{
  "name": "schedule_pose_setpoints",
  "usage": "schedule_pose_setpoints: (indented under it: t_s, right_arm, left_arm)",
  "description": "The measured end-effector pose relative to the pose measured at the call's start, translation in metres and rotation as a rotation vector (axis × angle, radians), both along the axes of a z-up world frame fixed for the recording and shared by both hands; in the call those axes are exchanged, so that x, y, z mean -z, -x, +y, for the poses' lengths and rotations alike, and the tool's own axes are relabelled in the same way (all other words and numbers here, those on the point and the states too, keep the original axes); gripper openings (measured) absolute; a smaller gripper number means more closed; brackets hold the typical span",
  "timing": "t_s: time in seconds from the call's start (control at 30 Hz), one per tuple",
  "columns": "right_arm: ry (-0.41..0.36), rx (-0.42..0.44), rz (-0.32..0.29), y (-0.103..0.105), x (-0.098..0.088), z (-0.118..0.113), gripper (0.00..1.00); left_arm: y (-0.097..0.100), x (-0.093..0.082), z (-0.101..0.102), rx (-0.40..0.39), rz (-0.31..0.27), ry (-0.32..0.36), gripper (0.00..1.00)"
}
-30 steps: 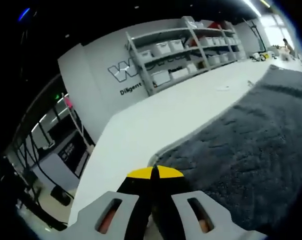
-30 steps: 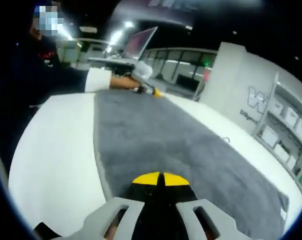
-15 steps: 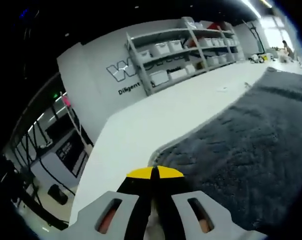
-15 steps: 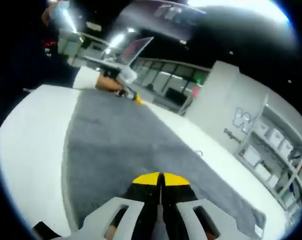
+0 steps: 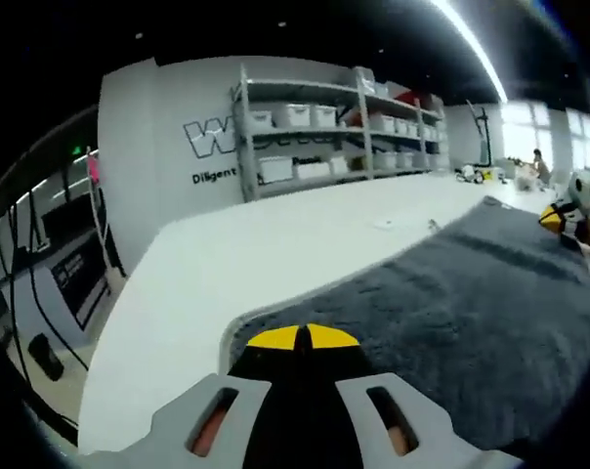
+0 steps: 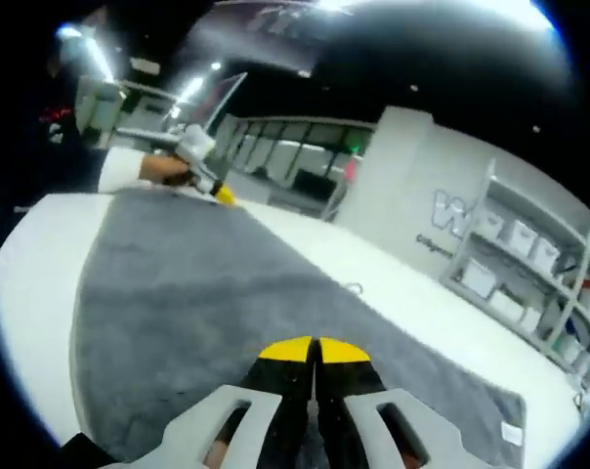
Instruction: Open the folded towel by lifting each exposed corner and separating the folded layers until the towel lies flat within the target outline without major curled edges
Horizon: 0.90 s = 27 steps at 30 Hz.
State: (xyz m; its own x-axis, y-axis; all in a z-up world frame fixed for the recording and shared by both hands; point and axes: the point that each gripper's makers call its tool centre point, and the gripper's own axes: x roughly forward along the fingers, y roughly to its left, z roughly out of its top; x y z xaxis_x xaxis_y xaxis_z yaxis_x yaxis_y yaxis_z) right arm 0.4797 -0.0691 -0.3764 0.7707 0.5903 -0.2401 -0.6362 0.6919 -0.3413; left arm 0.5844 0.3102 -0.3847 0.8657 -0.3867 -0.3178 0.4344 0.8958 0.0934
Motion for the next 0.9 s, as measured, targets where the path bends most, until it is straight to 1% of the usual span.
schedule_pose_setpoints:
  t_s: [0.03, 0.1, 0.2, 0.27, 0.3, 0.4, 0.5, 0.53, 0.57, 0.6, 0.63, 0.7, 0.77, 0.8, 0.9]
  right_arm:
    - [-0.007, 0.001, 0.009, -0.003, 0.0, 0.0, 0.0]
    - [-0.006, 0.004, 0.007, -0.009, 0.001, 0.0, 0.0]
    - [0.044, 0.035, 0.004, -0.022, 0.01, -0.004, 0.0]
    - [0.04, 0.04, 0.01, -0.028, 0.009, -0.005, 0.0]
    - [0.027, 0.042, 0.01, -0.029, 0.007, -0.005, 0.0]
    - [0.062, 0.077, -0.023, -0.037, 0.004, -0.013, 0.0]
    - [0.045, 0.082, 0.004, -0.041, 0.007, -0.016, 0.0]
    - [0.058, 0.094, 0.014, -0.044, 0.01, -0.018, 0.0]
    - [0.087, 0.119, 0.025, -0.046, 0.015, -0.024, 0.0]
    - [0.102, 0.129, 0.03, -0.047, 0.018, -0.027, 0.0]
    - [0.134, 0.139, 0.039, -0.048, 0.022, -0.031, 0.0]
    - [0.169, 0.147, 0.039, -0.05, 0.027, -0.037, 0.0]
    - [0.2, 0.169, 0.078, -0.05, 0.037, -0.045, 0.0]
    - [0.187, 0.161, 0.067, -0.051, 0.035, -0.044, 0.0]
    - [0.18, 0.162, 0.081, -0.05, 0.035, -0.045, 0.0]
  left_arm:
    - [0.003, 0.001, -0.004, 0.013, 0.006, -0.001, 0.01]
    - [0.008, 0.002, -0.013, 0.056, 0.013, -0.015, 0.01]
    - [0.014, 0.003, -0.021, 0.087, 0.03, -0.016, 0.01]
    - [0.017, 0.004, -0.025, 0.106, 0.044, -0.016, 0.01]
    - [0.017, 0.005, -0.026, 0.111, 0.049, -0.022, 0.01]
    - [0.018, 0.008, -0.029, 0.133, 0.056, -0.05, 0.01]
    - [0.021, 0.008, -0.037, 0.159, 0.062, -0.057, 0.01]
    - [0.024, 0.008, -0.041, 0.168, 0.062, -0.064, 0.01]
    - [0.026, 0.009, -0.043, 0.175, 0.063, -0.078, 0.01]
    - [0.026, 0.01, -0.044, 0.177, 0.066, -0.085, 0.01]
    - [0.027, 0.012, -0.045, 0.184, 0.072, -0.096, 0.01]
    - [0.028, 0.014, -0.047, 0.193, 0.083, -0.101, 0.01]
    - [0.029, 0.016, -0.049, 0.203, 0.086, -0.108, 0.01]
    - [0.03, 0.018, -0.05, 0.206, 0.092, -0.115, 0.01]
    - [0.029, 0.025, -0.049, 0.212, 0.113, -0.147, 0.01]
